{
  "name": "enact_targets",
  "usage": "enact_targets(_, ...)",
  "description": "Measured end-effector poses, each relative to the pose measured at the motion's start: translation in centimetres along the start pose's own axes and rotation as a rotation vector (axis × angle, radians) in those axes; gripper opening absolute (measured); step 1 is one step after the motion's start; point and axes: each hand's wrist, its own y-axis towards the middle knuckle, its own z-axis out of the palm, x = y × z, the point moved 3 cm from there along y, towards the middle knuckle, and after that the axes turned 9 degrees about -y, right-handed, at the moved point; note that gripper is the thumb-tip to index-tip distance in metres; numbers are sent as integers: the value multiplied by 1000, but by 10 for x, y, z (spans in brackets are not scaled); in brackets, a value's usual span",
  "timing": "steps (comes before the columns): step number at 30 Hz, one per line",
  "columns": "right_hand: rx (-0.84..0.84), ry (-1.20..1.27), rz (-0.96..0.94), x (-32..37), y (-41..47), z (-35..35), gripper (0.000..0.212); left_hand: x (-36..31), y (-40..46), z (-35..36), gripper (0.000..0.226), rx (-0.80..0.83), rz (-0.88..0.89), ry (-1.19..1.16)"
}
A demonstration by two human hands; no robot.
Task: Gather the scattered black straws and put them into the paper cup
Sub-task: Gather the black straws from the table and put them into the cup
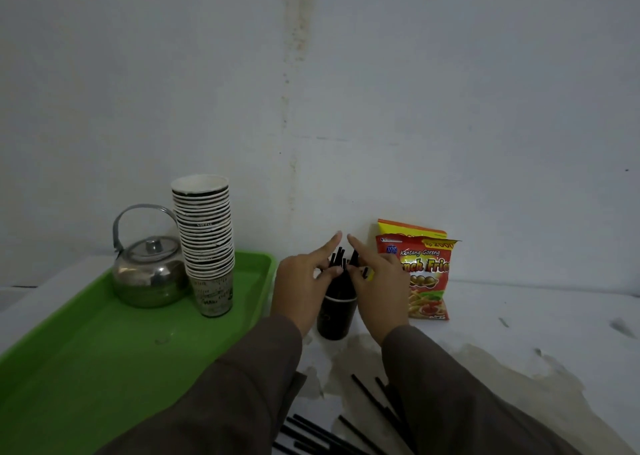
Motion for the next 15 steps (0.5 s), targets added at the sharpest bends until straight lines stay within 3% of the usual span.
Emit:
enact_targets(7,39,13,-50,-5,-5,10,31,-2,0,1,25,55,190,247)
enact_targets(12,207,15,-63,-1,-1,1,36,-8,3,-1,25,82,221,367)
enact_targets(15,159,128,-66,4,-2,-20,35,-22,2,-11,28,60,204,327)
